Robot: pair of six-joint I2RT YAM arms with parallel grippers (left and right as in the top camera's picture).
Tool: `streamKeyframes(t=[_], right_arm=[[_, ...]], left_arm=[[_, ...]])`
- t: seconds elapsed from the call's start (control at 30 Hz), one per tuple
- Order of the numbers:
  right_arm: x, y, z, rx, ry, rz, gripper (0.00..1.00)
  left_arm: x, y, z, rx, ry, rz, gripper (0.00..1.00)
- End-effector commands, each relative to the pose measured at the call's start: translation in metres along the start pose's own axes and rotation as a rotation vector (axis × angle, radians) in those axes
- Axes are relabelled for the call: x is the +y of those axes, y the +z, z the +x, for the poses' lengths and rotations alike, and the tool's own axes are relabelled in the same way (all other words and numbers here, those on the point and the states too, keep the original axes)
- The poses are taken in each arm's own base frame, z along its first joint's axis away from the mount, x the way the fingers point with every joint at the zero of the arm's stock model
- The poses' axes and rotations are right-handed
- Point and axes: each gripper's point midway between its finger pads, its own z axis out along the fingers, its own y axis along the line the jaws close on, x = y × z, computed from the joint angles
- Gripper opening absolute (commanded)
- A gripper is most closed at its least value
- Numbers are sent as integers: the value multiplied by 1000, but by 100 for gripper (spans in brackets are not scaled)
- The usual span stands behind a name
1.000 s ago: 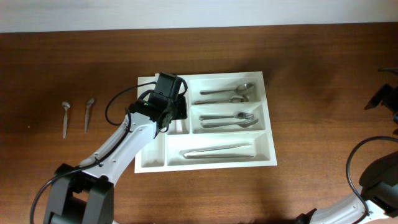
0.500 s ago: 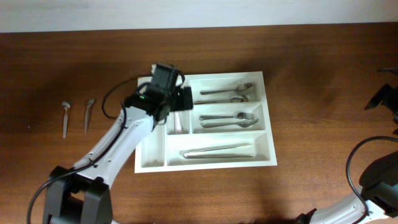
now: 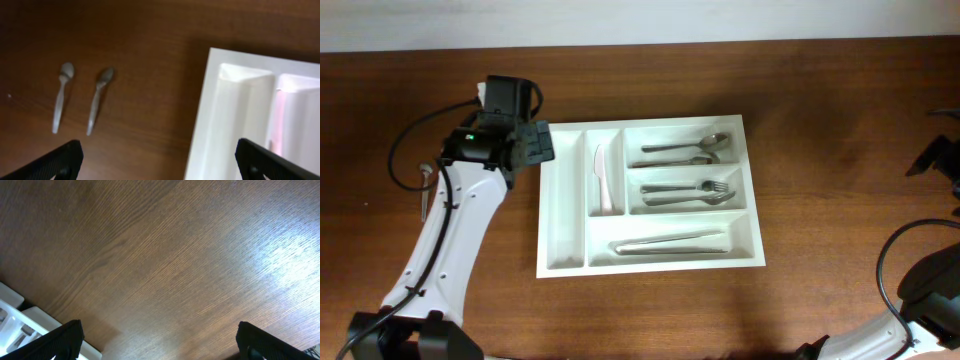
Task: Pack container
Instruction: 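Move the left gripper back to the silver spoons on the left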
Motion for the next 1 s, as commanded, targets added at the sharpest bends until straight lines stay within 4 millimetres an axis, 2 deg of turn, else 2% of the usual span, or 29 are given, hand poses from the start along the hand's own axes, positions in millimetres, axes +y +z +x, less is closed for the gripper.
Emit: streamKeyframes(t=[0.0,0.07,0.17,0.27,0.4,0.5,0.63,0.77,0.87,0.97], right_arm=[[3,3,0,7,-12,-5,99],[3,3,0,7,-12,-5,99],[3,3,0,7,-12,-5,99],[3,3,0,7,-12,-5,99],[3,3,0,7,-12,-5,99],[3,3,0,7,-12,-5,99],[3,3,0,7,-12,-5,99],[3,3,0,7,-12,-5,99],[3,3,0,7,-12,-5,99],[3,3,0,7,-12,-5,99]], left_arm=[[-3,0,-4,-3,161,73,99],[1,2,-7,-12,203,83,99],[26,4,-13,-8,156,52,99],[54,8,-18,8,60,93,99],[88,23,1,140,-72,185,99],[105,41,19,225,-103,178,99],[110,58,22,247,-120,172,99],[107,64,14,218,-121,186,99],[106,72,3,162,-28,185,99],[104,81,0,154,-28,192,99]])
